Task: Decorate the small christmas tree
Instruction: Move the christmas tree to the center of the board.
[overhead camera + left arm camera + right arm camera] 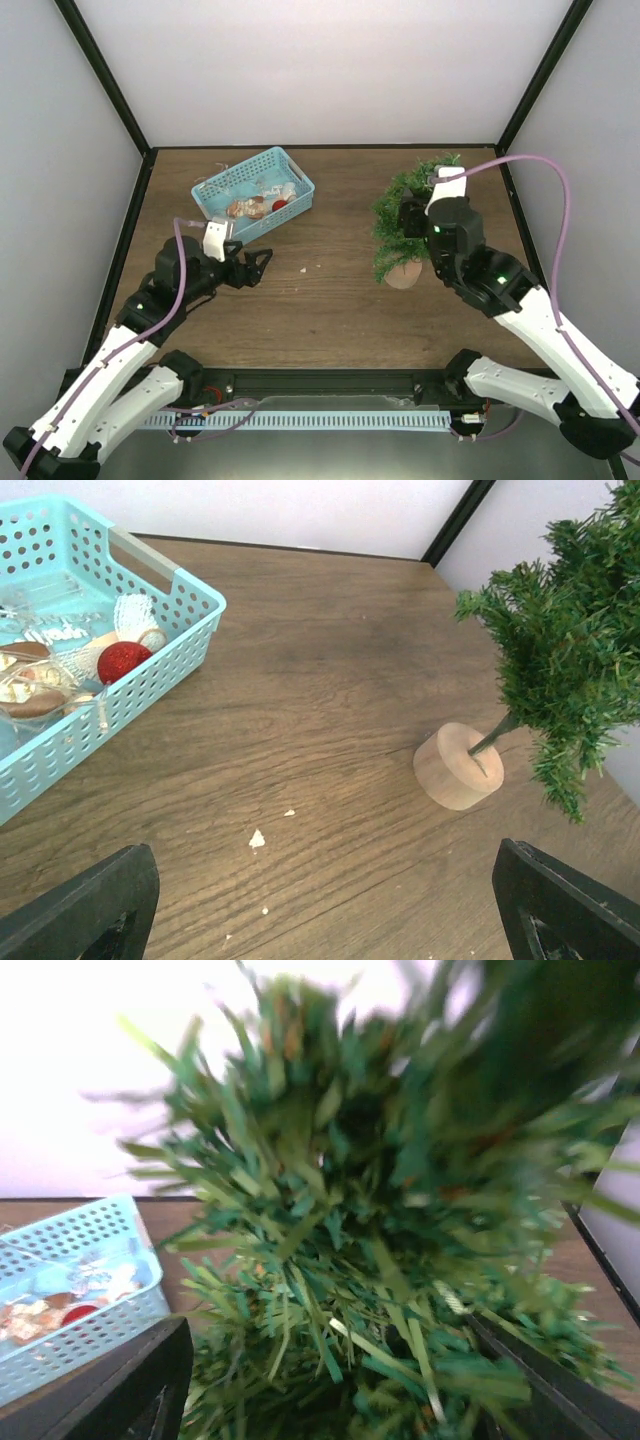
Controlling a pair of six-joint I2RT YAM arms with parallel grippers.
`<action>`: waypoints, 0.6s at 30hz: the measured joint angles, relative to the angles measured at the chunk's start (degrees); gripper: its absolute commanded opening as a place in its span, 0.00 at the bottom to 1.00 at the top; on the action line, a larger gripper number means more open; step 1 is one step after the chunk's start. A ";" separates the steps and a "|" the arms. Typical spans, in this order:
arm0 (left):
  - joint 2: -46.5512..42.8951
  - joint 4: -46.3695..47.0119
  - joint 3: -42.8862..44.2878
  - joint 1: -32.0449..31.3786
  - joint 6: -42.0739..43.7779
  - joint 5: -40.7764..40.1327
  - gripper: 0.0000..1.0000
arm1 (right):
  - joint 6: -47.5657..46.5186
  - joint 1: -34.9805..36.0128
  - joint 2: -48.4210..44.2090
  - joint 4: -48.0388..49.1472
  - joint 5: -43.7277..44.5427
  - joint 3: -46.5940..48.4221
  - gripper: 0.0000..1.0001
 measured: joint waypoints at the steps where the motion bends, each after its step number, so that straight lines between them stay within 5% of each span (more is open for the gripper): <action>1: -0.22 -0.17 -0.28 0.00 0.07 -0.15 0.93 | -1.03 -0.74 0.76 2.21 -0.17 -1.07 0.67; 11: -1.57 -0.87 -0.94 0.00 0.59 -1.44 0.93 | -7.21 -6.71 3.13 12.33 -6.71 -6.95 0.25; 18: -3.32 -0.96 -1.42 0.00 0.63 -3.02 0.93 | -13.31 -6.75 -1.97 19.56 -16.00 -12.61 0.15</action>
